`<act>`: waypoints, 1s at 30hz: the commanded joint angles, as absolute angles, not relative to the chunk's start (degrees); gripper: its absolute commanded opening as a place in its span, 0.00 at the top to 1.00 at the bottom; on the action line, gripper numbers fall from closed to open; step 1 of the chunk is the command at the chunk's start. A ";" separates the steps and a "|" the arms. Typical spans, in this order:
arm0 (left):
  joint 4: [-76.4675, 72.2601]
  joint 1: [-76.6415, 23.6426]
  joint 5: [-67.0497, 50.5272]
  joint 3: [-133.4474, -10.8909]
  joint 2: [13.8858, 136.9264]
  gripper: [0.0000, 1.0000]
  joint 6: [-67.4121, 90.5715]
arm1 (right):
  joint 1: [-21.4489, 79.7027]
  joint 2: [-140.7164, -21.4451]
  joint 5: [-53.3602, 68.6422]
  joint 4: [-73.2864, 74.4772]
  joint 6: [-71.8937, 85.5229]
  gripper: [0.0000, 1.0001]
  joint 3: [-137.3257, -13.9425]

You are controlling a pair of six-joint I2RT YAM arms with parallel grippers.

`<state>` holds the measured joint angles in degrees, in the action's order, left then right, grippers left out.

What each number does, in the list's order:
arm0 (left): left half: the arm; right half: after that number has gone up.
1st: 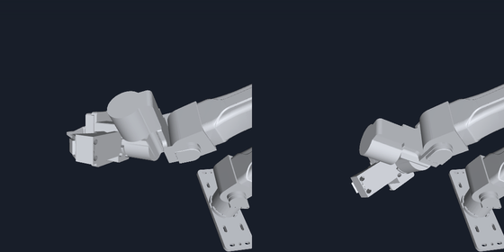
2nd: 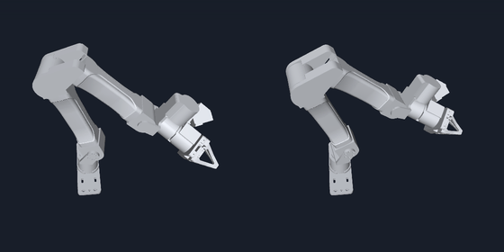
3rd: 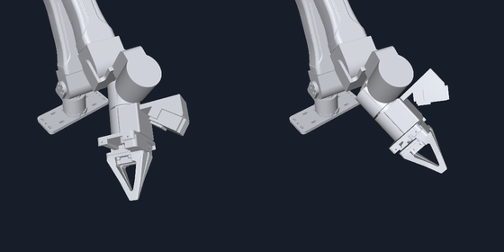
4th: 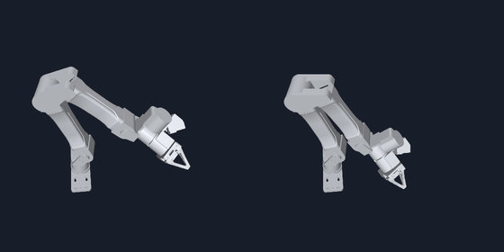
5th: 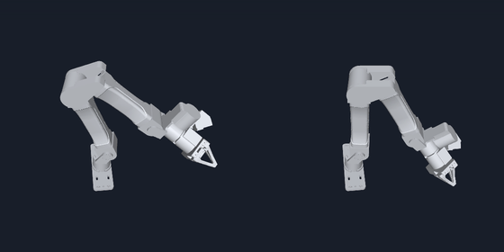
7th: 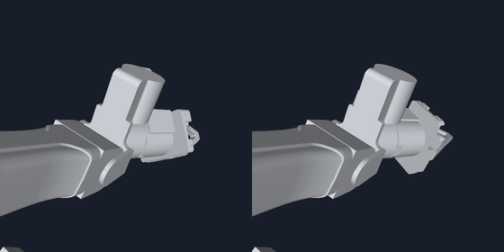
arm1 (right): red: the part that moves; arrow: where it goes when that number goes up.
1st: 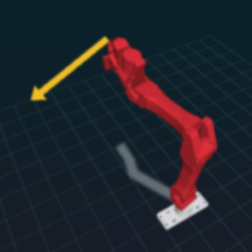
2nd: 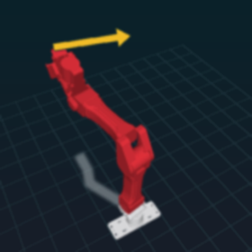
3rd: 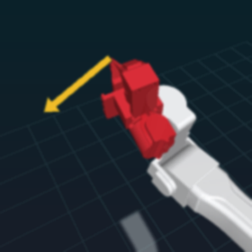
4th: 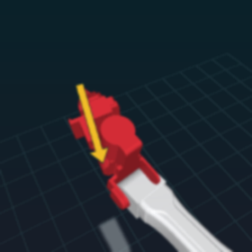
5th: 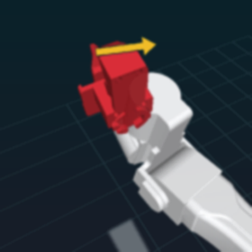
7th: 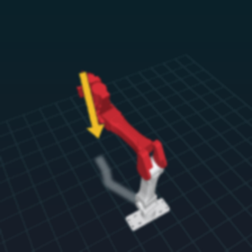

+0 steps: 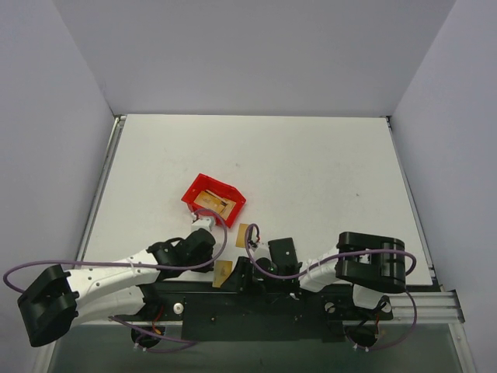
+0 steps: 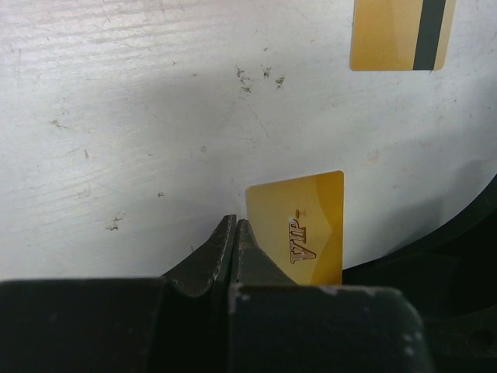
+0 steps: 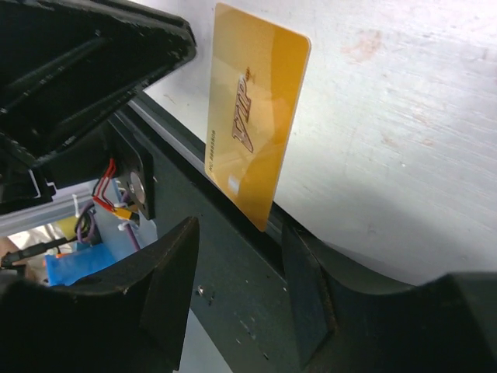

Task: Put the credit cards into the card holder
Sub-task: Pick up the credit card at the corner of the board.

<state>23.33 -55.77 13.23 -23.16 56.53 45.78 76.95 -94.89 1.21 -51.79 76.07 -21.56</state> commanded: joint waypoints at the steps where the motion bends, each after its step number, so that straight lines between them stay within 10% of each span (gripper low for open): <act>1: 19.25 -55.63 10.38 -22.24 57.83 1.00 46.23 | 75.76 -97.91 -1.84 -56.07 77.96 0.58 -20.83; 22: 17.23 -55.63 10.46 -20.30 53.97 1.00 46.67 | 74.79 -94.40 -5.45 -47.31 71.91 1.00 -22.41; 30: 20.21 -54.32 18.01 -23.72 46.94 0.96 46.41 | 72.52 -84.57 -5.27 -36.33 64.61 1.00 -23.38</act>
